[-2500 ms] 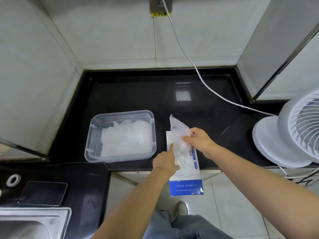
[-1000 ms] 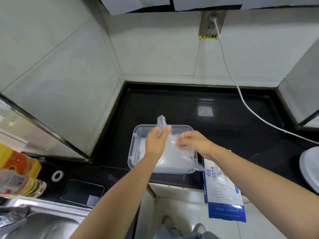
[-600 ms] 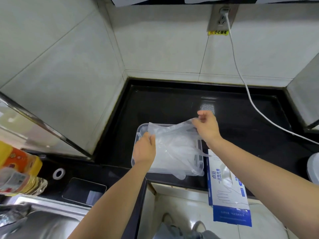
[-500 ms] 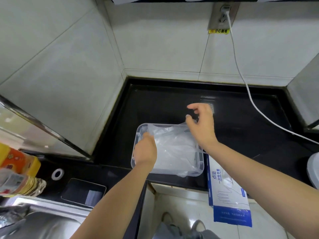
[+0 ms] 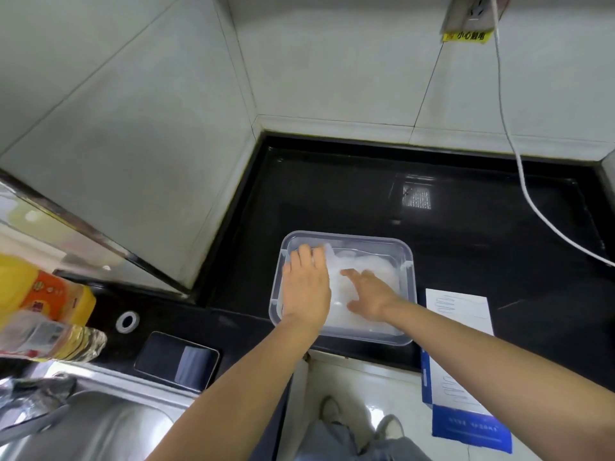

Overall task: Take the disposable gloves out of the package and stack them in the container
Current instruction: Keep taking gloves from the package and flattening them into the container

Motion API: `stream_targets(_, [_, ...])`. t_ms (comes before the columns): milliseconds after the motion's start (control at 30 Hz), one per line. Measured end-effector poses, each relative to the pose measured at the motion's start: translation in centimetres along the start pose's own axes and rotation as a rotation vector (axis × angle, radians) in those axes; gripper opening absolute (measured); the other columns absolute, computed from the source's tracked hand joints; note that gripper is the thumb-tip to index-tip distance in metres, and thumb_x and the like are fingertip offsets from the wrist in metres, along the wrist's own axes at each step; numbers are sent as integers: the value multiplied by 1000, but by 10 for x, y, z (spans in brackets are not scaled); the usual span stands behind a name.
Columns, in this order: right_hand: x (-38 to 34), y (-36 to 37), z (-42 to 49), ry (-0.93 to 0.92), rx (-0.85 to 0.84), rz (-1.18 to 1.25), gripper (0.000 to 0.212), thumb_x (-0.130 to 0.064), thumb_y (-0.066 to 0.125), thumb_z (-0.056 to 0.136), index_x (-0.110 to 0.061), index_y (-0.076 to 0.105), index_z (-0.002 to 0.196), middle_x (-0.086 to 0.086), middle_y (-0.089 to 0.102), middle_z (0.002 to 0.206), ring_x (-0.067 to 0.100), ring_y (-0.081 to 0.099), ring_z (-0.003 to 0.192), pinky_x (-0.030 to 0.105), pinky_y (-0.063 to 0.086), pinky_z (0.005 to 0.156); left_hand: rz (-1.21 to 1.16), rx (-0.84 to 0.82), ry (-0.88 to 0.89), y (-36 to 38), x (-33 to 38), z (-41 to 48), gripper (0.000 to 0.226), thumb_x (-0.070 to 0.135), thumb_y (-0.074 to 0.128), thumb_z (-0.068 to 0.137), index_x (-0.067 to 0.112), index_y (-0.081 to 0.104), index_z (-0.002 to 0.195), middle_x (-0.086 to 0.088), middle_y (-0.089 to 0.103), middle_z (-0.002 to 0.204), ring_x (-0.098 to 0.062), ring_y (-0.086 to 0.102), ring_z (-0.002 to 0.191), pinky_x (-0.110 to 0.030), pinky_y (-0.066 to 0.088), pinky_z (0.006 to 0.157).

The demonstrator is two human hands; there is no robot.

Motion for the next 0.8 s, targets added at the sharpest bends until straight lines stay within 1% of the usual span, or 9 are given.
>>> stream_targets(33, [-1, 2, 2, 2, -5, -2, 74, -20, 59, 96, -30, 16, 155, 12, 31, 151, 26, 57, 116, 33, 49, 97, -45, 69, 74, -5, 8, 2, 50, 12, 70, 80, 12, 49, 125, -10, 54, 118, -22, 56, 104, -28, 50, 86])
stream_targets(67, [-1, 5, 5, 5, -18, -2, 75, -19, 60, 95, -29, 15, 155, 13, 29, 152, 26, 58, 115, 33, 49, 95, -86, 81, 145, -6, 17, 4, 47, 6, 71, 77, 12, 54, 119, -10, 57, 114, -23, 58, 99, -30, 51, 83])
stream_targets(133, [1, 10, 9, 12, -39, -1, 75, -19, 61, 93, -28, 18, 154, 13, 27, 154, 26, 58, 116, 34, 50, 95, -127, -82, 221, 4, 31, 8, 47, 2, 66, 82, 11, 52, 125, -14, 56, 122, -28, 60, 103, -34, 52, 83])
stream_targets(233, [6, 15, 10, 25, -58, -2, 84, -16, 65, 90, -32, 14, 155, 10, 26, 154, 27, 53, 124, 35, 48, 100, -162, -481, 100, 43, 22, 9, 61, 13, 64, 90, 18, 33, 142, -16, 42, 137, -32, 55, 116, -36, 49, 91])
stream_targets(333, [14, 13, 10, 33, -62, -59, 92, -17, 67, 89, -37, 8, 155, 9, 19, 157, 30, 40, 136, 39, 41, 110, -235, -634, 1, 69, 0, 7, 78, 23, 69, 87, 31, 19, 146, -15, 26, 147, -32, 50, 121, -34, 47, 93])
stream_targets(467, [18, 11, 11, 51, -62, -147, 94, -16, 68, 89, -35, 4, 156, 10, 17, 159, 34, 23, 145, 43, 34, 115, -234, -657, -6, 79, -9, 7, 90, 30, 69, 87, 32, 5, 149, -11, 21, 150, -31, 43, 127, -35, 45, 98])
stream_targets(633, [19, 21, 12, 87, -189, -98, 100, -11, 66, 90, -36, -6, 155, 12, 7, 163, 38, 6, 150, 46, 26, 117, -208, -681, -16, 89, -10, 8, 93, 26, 66, 89, 31, -2, 152, -14, 19, 152, -34, 36, 133, -39, 42, 105])
stream_targets(733, [18, 21, 12, 77, -249, -74, 101, -13, 63, 92, -35, -12, 155, 14, 4, 163, 39, 5, 150, 45, 24, 117, -190, -699, -15, 90, -11, 7, 93, 26, 65, 89, 31, -3, 152, -15, 15, 154, -35, 32, 136, -41, 41, 107])
stream_targets(800, [16, 16, 10, 57, -280, -70, 100, -18, 64, 93, -32, -12, 155, 15, 9, 162, 37, 12, 149, 42, 26, 116, -189, -709, -2, 88, -9, 7, 94, 28, 65, 89, 32, -4, 152, -15, 14, 155, -35, 35, 134, -39, 43, 103])
Point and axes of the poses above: each hand's wrist, its own z-axis towards the middle knuckle, its own y-axis out of the palm, x = y × z, the point moved 5 cm from there along z, towards the middle knuckle
